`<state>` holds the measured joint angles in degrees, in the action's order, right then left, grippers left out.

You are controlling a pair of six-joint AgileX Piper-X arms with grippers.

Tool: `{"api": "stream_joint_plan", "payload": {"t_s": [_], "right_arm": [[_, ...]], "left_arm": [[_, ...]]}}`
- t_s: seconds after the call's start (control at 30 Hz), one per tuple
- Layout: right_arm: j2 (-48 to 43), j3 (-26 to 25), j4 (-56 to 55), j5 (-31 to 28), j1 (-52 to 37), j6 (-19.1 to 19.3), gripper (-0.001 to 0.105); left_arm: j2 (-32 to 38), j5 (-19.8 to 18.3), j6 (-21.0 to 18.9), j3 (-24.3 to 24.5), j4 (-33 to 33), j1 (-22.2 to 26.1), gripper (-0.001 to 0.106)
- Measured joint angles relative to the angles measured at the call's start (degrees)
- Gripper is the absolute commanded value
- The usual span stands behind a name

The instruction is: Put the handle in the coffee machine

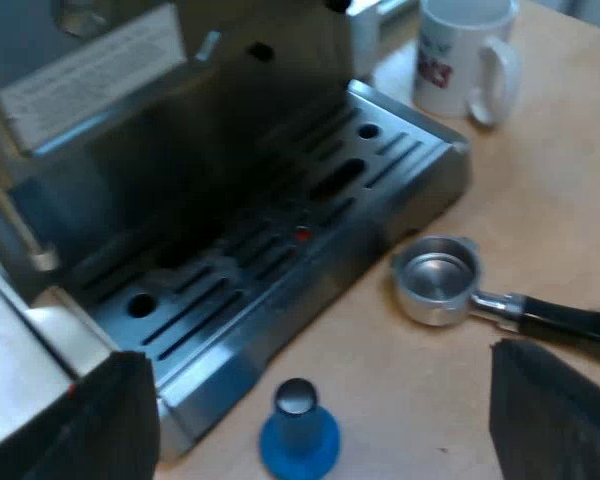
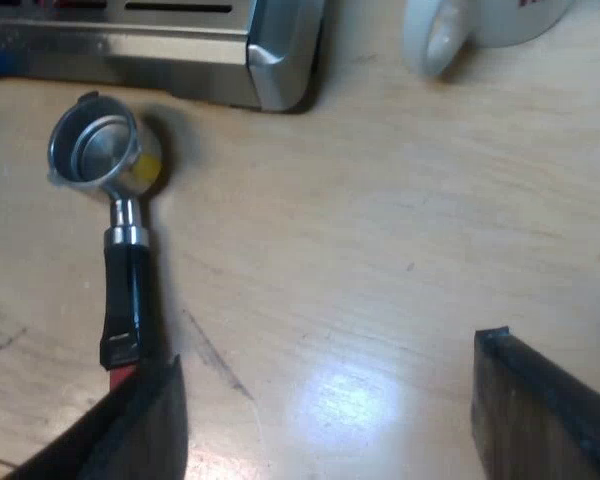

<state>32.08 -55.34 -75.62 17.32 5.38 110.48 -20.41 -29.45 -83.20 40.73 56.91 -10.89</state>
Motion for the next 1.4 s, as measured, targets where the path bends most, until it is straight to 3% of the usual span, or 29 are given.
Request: {"api": "stream_joint_plan", "payload": {"t_s": [0.17, 0.37, 0.43, 0.57, 0.6, 0.87, 0.97, 1.13, 1.4], "right_arm": [[6.16, -1.06, 1.10, -4.07, 7.22, -0.86, 0.062], [11.82, -1.06, 4.54, -7.54, 15.81, -7.04, 0.062], [14.31, -1.17, 5.52, -11.31, 20.50, -9.26, 0.062], [16.97, -1.20, 6.53, -13.63, 24.87, -10.98, 0.062], [19.30, -1.20, 7.70, -14.64, 28.12, -13.12, 0.062], [25.43, -1.36, 9.09, -17.32, 30.81, -16.78, 0.061], [26.64, -1.36, 9.19, -17.32, 30.81, -16.77, 0.044], [28.70, -1.36, 9.35, -17.32, 30.81, -17.97, 0.000], [30.53, -1.36, 9.35, -15.61, 30.81, -18.35, 0.000]], "left_arm": [[-4.58, -0.73, 0.27, 0.11, 0.14, -5.68, 0.070], [-9.64, -3.62, 0.39, 0.11, 0.14, -11.25, 0.070], [-11.81, -3.77, 0.39, 0.11, 0.14, -13.33, 0.070], [-14.96, -4.52, 0.39, 0.11, 0.14, -15.87, 0.075], [-15.72, -4.82, 0.39, 0.11, 0.14, -16.76, 0.075], [-19.51, -5.89, 0.39, 0.11, -0.58, -21.23, 0.075], [-19.63, -5.89, 0.39, 0.11, -0.89, -21.85, 0.075], [-19.63, -6.79, 0.68, 0.11, -1.24, -21.98, 0.075], [-19.63, -8.69, 0.85, 0.11, -1.08, -21.98, 0.074]]}}
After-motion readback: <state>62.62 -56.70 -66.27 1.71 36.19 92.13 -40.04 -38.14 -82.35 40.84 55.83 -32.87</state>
